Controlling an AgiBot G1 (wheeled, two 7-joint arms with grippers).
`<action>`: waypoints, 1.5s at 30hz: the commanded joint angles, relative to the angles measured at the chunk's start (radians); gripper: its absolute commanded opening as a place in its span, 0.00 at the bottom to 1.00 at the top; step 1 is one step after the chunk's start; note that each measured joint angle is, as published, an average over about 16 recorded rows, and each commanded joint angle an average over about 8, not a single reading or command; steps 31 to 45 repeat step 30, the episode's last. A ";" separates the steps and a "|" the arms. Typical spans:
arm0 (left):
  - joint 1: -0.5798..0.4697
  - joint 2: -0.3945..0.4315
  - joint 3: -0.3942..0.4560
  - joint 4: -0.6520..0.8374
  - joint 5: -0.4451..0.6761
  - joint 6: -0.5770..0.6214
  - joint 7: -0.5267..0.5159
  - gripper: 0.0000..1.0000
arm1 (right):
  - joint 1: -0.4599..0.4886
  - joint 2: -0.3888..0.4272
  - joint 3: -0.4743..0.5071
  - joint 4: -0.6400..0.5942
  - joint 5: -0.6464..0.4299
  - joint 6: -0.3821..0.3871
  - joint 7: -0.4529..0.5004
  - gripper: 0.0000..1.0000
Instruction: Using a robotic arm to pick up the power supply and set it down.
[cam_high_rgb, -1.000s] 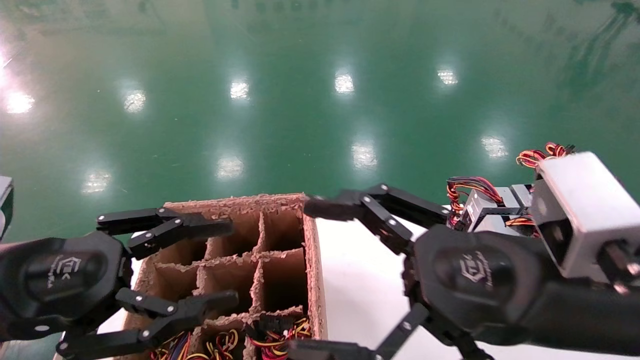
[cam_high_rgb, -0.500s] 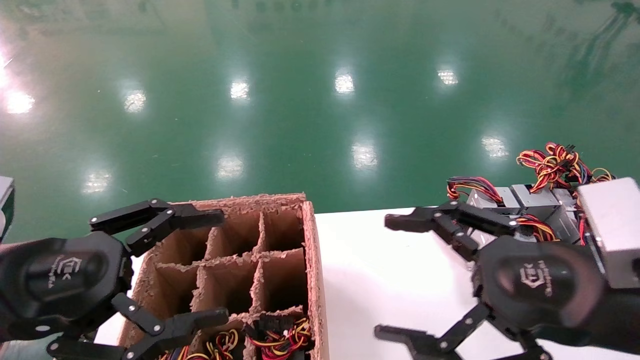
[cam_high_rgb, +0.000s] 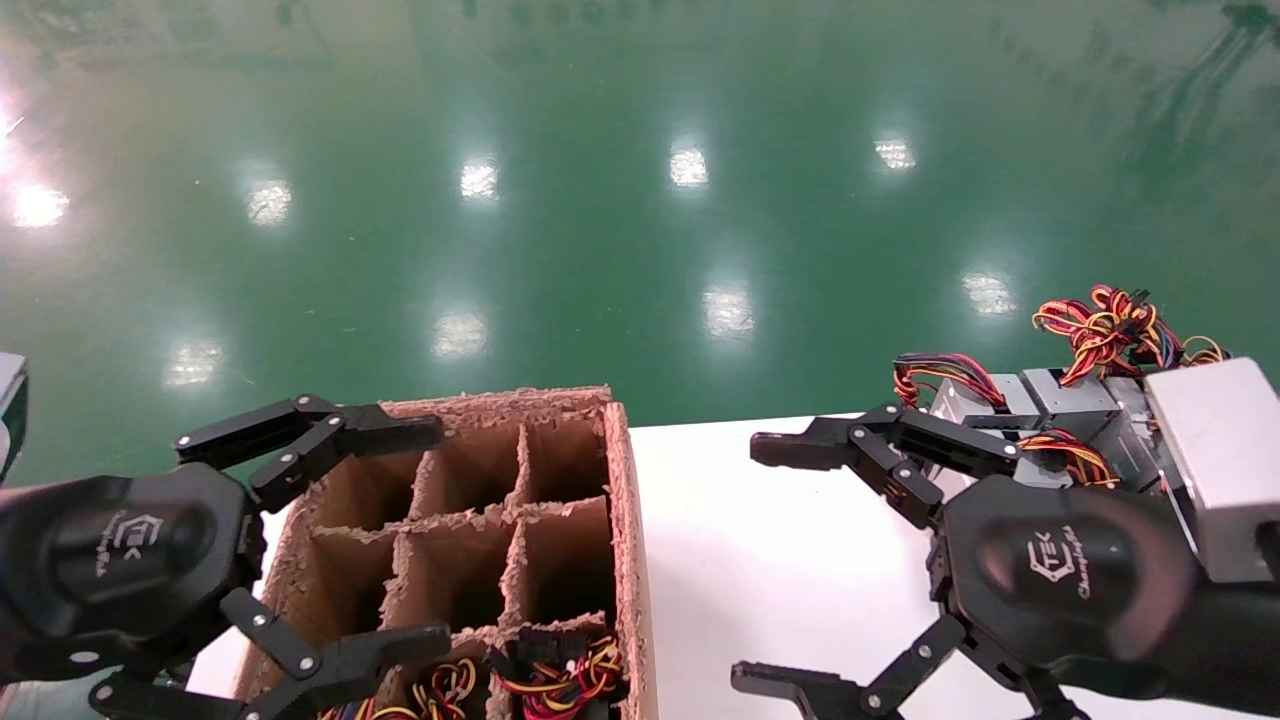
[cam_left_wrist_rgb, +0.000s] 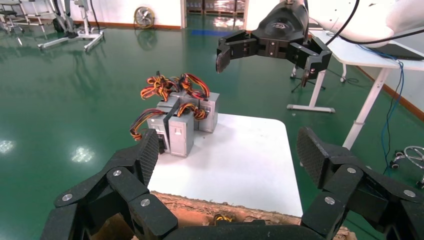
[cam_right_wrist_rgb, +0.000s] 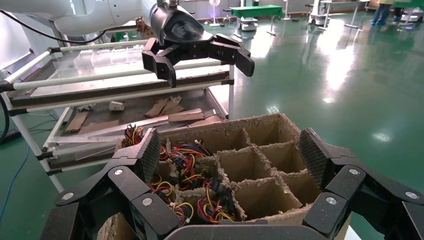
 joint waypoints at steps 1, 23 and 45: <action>0.000 0.000 0.000 0.000 0.000 0.000 0.000 1.00 | 0.002 -0.001 -0.006 -0.001 0.005 0.002 -0.002 1.00; 0.000 0.000 0.000 0.000 0.000 0.000 0.000 1.00 | 0.007 -0.004 -0.028 -0.003 0.024 0.007 -0.007 1.00; 0.000 0.000 0.000 0.000 0.000 0.000 0.000 1.00 | 0.007 -0.004 -0.029 -0.003 0.026 0.008 -0.008 1.00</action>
